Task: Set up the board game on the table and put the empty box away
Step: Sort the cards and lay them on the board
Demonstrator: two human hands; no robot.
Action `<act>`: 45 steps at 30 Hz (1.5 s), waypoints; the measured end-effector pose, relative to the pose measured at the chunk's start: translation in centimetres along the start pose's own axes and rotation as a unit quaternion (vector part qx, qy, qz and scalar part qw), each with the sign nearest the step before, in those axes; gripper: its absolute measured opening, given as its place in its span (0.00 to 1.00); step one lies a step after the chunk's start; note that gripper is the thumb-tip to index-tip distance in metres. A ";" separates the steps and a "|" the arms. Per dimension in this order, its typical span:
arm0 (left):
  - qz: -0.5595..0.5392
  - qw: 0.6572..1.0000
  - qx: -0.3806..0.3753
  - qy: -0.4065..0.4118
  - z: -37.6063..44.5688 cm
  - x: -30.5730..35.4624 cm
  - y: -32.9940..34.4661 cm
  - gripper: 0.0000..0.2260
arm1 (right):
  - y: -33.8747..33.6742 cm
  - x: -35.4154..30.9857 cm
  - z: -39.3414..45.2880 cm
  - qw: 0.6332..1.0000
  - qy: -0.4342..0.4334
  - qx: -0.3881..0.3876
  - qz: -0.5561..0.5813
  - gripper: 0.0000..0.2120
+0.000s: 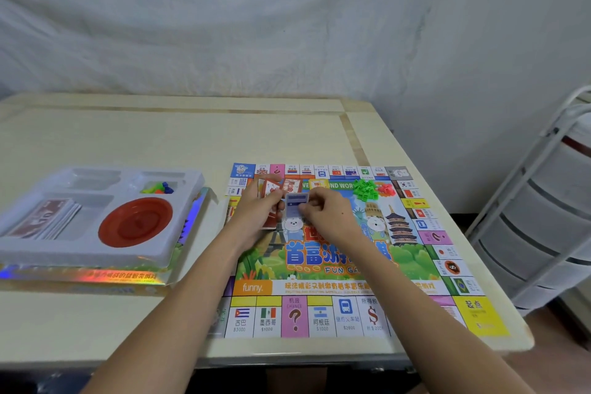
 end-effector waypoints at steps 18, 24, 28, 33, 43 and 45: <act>-0.172 0.947 0.264 0.065 2.7 1.6 -7.4 0.13 | 3.6 -3.5 10.2 0.988 0.119 -0.094 -0.012 0.14; -0.140 0.953 0.259 0.066 2.6 1.4 -7.0 0.14 | 6.1 -3.3 11.5 0.963 0.104 -0.117 -0.220 0.18; -0.128 0.956 0.255 0.066 2.6 1.2 -6.9 0.14 | 7.2 -2.6 11.4 0.955 0.111 -0.093 -0.259 0.18; -0.157 0.960 0.223 0.065 2.8 1.3 -6.7 0.12 | 7.4 -2.7 11.4 0.943 0.085 -0.071 -0.312 0.21; -0.229 0.972 0.033 0.024 2.2 1.9 -3.8 0.15 | 1.2 -7.1 5.2 0.995 -0.086 0.019 0.047 0.10; -0.186 0.982 0.007 0.030 1.7 1.8 -2.8 0.19 | 0.5 -5.9 3.7 0.996 -0.059 0.003 0.065 0.16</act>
Point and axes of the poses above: each hand's wrist, its own z-axis towards the middle knuckle, its own y-axis out of the palm, x = y × z, the point moved 7 cm from there along z, towards the middle knuckle
